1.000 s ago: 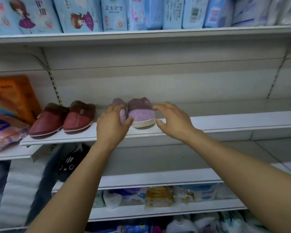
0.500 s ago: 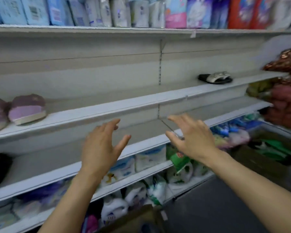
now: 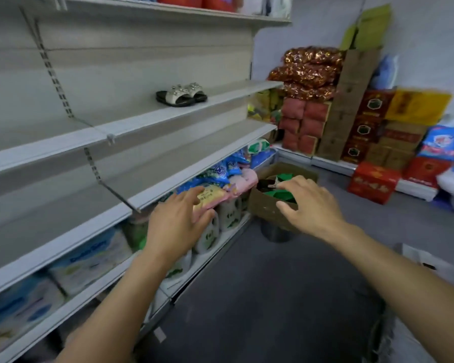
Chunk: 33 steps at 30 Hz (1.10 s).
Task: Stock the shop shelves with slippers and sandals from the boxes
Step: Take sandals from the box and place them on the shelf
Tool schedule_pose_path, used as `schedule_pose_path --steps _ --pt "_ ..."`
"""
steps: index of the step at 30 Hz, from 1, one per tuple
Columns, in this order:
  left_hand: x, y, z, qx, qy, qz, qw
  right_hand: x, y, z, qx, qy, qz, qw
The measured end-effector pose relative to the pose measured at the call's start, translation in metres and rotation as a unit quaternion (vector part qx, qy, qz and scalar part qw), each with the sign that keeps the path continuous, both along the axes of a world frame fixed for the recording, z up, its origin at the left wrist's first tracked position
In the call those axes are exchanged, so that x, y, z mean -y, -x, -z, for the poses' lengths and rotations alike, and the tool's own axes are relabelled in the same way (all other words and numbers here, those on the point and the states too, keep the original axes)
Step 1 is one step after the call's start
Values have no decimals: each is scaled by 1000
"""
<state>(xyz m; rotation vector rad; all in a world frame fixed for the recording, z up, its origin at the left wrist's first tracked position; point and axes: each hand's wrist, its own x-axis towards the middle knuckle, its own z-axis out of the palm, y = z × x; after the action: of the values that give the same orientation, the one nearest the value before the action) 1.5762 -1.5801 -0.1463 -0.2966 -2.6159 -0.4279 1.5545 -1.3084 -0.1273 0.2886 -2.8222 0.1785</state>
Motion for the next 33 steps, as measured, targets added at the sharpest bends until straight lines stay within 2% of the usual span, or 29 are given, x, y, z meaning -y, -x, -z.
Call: schedule_pose_path --steps 9,18,24,33 --pt "-131 186 42 89 -21 95 991 -133 144 48 68 47 79 993" --pt "-224 393 81 205 -40 116 971 -228 313 72 142 76 113 980" --pt "-278 489 104 257 -39 122 958 -287 408 95 156 76 108 979" --pt "-364 623 153 319 -87 51 942 -375 577 130 184 58 31 981"
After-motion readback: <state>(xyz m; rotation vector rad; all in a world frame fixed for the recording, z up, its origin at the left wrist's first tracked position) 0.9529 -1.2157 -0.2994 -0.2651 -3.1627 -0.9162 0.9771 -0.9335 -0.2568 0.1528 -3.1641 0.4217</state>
